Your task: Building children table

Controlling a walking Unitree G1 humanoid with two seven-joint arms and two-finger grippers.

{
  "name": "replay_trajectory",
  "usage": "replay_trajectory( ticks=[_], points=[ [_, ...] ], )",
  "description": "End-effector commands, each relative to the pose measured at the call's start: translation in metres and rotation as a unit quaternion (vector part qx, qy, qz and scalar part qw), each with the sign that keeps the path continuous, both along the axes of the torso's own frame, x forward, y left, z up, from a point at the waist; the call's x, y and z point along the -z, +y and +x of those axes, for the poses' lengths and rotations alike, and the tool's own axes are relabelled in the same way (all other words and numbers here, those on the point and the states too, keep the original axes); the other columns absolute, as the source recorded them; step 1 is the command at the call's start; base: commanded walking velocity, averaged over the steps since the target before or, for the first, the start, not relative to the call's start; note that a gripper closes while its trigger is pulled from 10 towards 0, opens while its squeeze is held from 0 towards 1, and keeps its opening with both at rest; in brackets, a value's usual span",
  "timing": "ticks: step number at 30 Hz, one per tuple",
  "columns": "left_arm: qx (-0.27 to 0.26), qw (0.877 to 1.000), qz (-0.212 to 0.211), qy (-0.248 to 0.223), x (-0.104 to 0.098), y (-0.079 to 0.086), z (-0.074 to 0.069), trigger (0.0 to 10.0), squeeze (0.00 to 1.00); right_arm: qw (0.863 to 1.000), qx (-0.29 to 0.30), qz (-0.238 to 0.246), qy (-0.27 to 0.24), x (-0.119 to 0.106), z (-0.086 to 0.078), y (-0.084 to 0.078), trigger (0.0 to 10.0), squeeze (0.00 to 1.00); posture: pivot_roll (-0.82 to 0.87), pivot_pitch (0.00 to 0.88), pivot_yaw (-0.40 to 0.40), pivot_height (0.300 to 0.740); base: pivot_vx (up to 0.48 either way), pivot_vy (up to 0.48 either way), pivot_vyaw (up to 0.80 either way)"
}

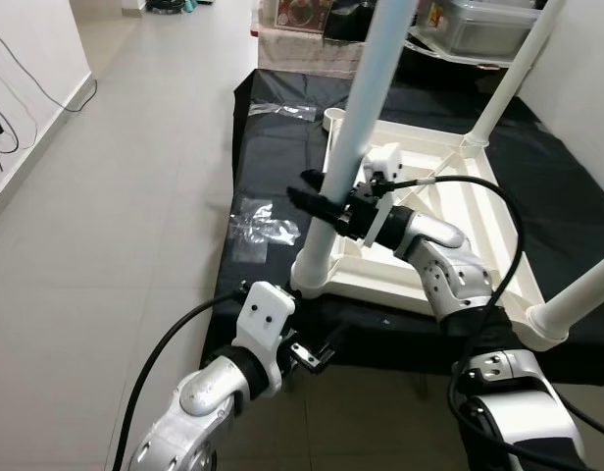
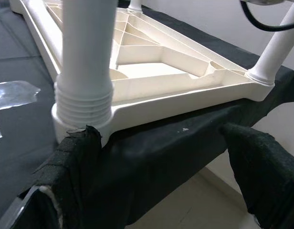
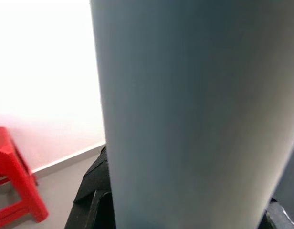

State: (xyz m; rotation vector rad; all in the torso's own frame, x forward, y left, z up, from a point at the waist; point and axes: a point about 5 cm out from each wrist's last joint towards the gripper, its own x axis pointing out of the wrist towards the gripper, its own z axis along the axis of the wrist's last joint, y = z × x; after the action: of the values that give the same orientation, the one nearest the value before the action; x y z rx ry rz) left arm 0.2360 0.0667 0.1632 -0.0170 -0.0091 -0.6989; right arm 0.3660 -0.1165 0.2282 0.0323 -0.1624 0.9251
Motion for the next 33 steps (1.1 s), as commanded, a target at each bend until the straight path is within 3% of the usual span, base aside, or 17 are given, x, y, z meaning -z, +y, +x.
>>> replay_trajectory(
  ticks=[1, 2, 6, 9, 11, 12, 13, 15, 23, 25, 27, 28, 29, 30, 31, 32, 33],
  points=[
    [0.005, 1.000, 0.001, 0.005, 0.003, -0.002, 0.000, 10.0, 0.00, 0.988, 0.056, -0.047, 0.136, 0.066, -0.005, -0.013, 10.0, 0.00, 0.12, 0.199, -0.134, 0.740, 0.000, 0.000, 0.00],
    [0.005, 1.000, 0.002, 0.003, 0.003, -0.002, 0.001, 10.0, 0.00, 0.984, 0.116, -0.028, 0.128, 0.061, -0.004, -0.016, 10.0, 0.00, 0.12, 0.198, -0.134, 0.740, 0.000, 0.000, 0.00],
    [0.005, 1.000, 0.002, 0.002, 0.003, -0.002, 0.001, 10.0, 0.00, 0.981, 0.145, -0.021, 0.126, 0.058, -0.004, -0.017, 10.0, 0.00, 0.12, 0.198, -0.134, 0.740, 0.000, 0.000, 0.00],
    [0.004, 1.000, 0.002, 0.001, 0.003, -0.002, 0.003, 10.0, 0.00, 0.962, 0.242, 0.006, 0.127, 0.051, 0.002, -0.023, 10.0, 0.00, 0.12, 0.197, -0.131, 0.740, 0.000, 0.000, 0.00],
    [0.004, 1.000, 0.002, 0.001, 0.003, -0.002, 0.003, 10.0, 0.00, 0.962, 0.242, 0.006, 0.127, 0.051, 0.002, -0.023, 10.0, 0.00, 0.12, 0.197, -0.131, 0.740, 0.000, 0.000, 0.00],
    [0.005, 1.000, 0.002, 0.000, 0.003, -0.002, 0.003, 10.0, 0.00, 0.947, 0.291, 0.024, 0.136, 0.048, 0.004, -0.027, 10.0, 0.00, 0.11, 0.198, -0.129, 0.740, 0.000, 0.000, 0.00],
    [0.005, 1.000, 0.002, 0.000, 0.003, -0.002, 0.003, 10.0, 0.00, 0.947, 0.291, 0.024, 0.136, 0.048, 0.004, -0.027, 10.0, 0.00, 0.11, 0.198, -0.129, 0.740, 0.000, 0.000, 0.00],
    [0.005, 1.000, 0.003, -0.002, 0.002, -0.002, 0.005, 10.0, 0.00, 0.918, 0.376, 0.038, 0.119, 0.041, 0.006, -0.031, 10.0, 0.00, 0.12, 0.200, -0.127, 0.740, 0.000, 0.000, 0.00],
    [0.004, 1.000, 0.005, -0.005, 0.001, 0.000, 0.006, 10.0, 0.00, 0.885, 0.454, 0.036, 0.095, 0.033, 0.002, -0.025, 10.0, 0.00, 0.12, 0.202, -0.126, 0.740, 0.000, 0.000, 0.00],
    [0.004, 1.000, 0.005, -0.005, 0.001, 0.000, 0.006, 10.0, 0.00, 0.885, 0.454, 0.036, 0.095, 0.033, 0.002, -0.025, 10.0, 0.00, 0.12, 0.202, -0.126, 0.740, 0.000, 0.000, 0.00],
    [0.003, 1.000, 0.005, -0.006, 0.001, 0.000, 0.006, 10.0, 0.00, 0.853, 0.511, 0.040, 0.098, 0.028, 0.003, -0.028, 10.0, 0.00, 0.12, 0.205, -0.124, 0.740, 0.000, 0.000, 0.00],
    [0.003, 1.000, 0.005, -0.006, 0.001, 0.000, 0.006, 10.0, 0.00, 0.853, 0.511, 0.040, 0.098, 0.028, 0.003, -0.028, 10.0, 0.00, 0.12, 0.205, -0.124, 0.740, 0.000, 0.000, 0.00],
    [0.004, 1.000, 0.006, -0.006, 0.001, 0.000, 0.006, 10.0, 0.00, 0.837, 0.534, 0.044, 0.109, 0.027, 0.004, -0.028, 10.0, 0.00, 0.12, 0.204, -0.123, 0.740, 0.000, 0.000, 0.00],
    [0.004, 1.000, 0.006, -0.006, 0.001, 0.000, 0.006, 10.0, 0.00, 0.837, 0.534, 0.044, 0.109, 0.027, 0.004, -0.028, 10.0, 0.00, 0.12, 0.204, -0.123, 0.740, 0.000, 0.000, 0.00],
    [0.004, 1.000, 0.006, -0.006, 0.001, 0.000, 0.007, 10.0, 0.00, 0.856, 0.499, 0.065, 0.119, 0.025, 0.006, -0.020, 10.0, 0.00, 0.12, 0.205, -0.123, 0.740, 0.000, 0.000, 0.00],
    [0.005, 1.000, 0.006, -0.008, 0.000, -0.001, 0.007, 10.0, 0.00, 0.896, 0.414, 0.080, 0.143, 0.028, 0.011, -0.004, 10.0, 0.00, 0.12, 0.207, -0.125, 0.740, 0.000, 0.000, 0.00],
    [0.005, 1.000, 0.006, -0.008, 0.000, -0.001, 0.008, 10.0, 0.00, 0.908, 0.381, 0.077, 0.156, 0.031, 0.012, 0.001, 10.0, 0.00, 0.12, 0.209, -0.126, 0.740, 0.000, 0.000, 0.00]
  ],
)
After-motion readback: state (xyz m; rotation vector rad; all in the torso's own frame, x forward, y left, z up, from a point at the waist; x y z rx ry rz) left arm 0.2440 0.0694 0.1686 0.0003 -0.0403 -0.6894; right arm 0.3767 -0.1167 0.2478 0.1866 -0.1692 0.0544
